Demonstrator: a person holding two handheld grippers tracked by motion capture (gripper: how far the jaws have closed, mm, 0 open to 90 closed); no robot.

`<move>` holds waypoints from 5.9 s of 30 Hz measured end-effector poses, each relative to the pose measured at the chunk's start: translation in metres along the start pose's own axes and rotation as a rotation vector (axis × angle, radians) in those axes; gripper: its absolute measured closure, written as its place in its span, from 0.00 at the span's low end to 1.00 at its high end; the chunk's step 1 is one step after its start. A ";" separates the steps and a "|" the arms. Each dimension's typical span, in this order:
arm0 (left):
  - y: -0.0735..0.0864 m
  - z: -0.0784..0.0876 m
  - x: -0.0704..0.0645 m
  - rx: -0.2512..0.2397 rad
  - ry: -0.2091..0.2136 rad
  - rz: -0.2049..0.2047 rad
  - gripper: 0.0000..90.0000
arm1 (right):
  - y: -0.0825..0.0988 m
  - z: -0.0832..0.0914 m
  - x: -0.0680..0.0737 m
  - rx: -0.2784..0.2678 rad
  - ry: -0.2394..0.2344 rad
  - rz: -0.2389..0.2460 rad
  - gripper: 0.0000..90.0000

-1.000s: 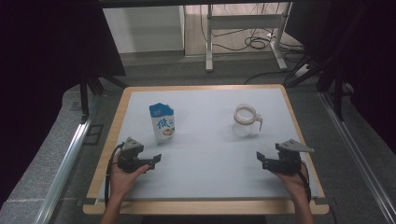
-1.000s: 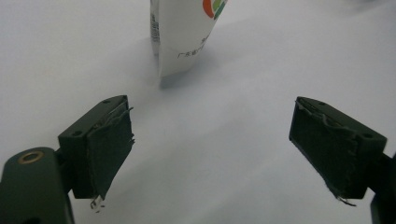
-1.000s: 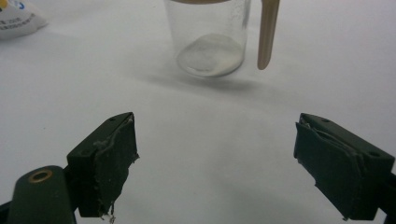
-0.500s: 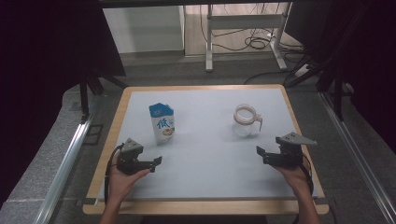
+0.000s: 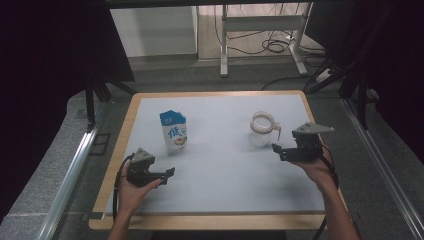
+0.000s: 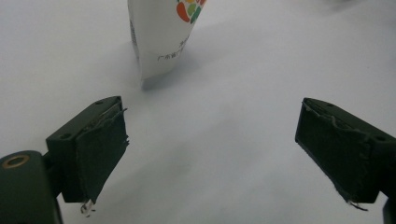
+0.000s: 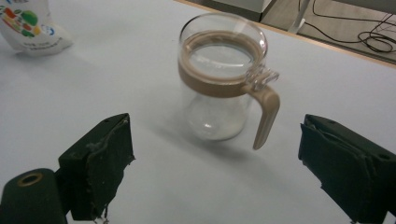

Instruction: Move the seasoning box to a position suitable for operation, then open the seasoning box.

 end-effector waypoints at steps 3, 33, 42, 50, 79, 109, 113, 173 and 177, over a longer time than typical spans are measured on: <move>0.001 0.000 0.000 0.001 0.009 0.011 0.10 | -0.012 -0.008 -0.006 0.008 -0.027 -0.013 0.12; 0.002 0.000 0.005 -0.015 0.014 0.028 0.13 | -0.042 -0.112 -0.009 0.252 -0.092 0.034 0.09; 0.003 -0.001 0.005 -0.011 0.013 0.021 0.13 | -0.021 -0.124 -0.011 0.315 -0.107 0.022 0.10; 0.005 -0.003 0.004 -0.005 0.013 0.017 0.12 | -0.011 -0.130 -0.011 0.343 -0.114 0.031 0.11; 0.006 -0.002 0.006 -0.006 0.018 0.031 0.12 | -0.029 -0.095 0.008 0.289 -0.131 0.082 0.13; 0.012 -0.007 0.006 0.016 0.017 0.030 0.13 | 0.030 -0.042 0.059 0.333 -0.272 0.146 0.13; 0.013 -0.008 0.006 0.019 0.016 0.033 0.13 | 0.034 -0.044 0.064 0.345 -0.285 0.176 0.12; 0.009 -0.001 -0.009 -0.037 0.027 -0.018 0.18 | 0.021 0.030 0.023 -0.098 -0.027 -0.045 1.00; 0.010 -0.003 -0.010 -0.034 0.028 -0.023 0.18 | 0.023 0.029 0.023 -0.095 -0.032 -0.047 1.00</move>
Point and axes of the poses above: each handheld gripper's, and its own axes: z roughly backward along the jaws, y roughly out of its underside, x roughly to its left, the point moved 10 cm from there along -z, roughly forward along the jaws, and after that the axes turned 5 degrees about -x, right-handed, at the moved point
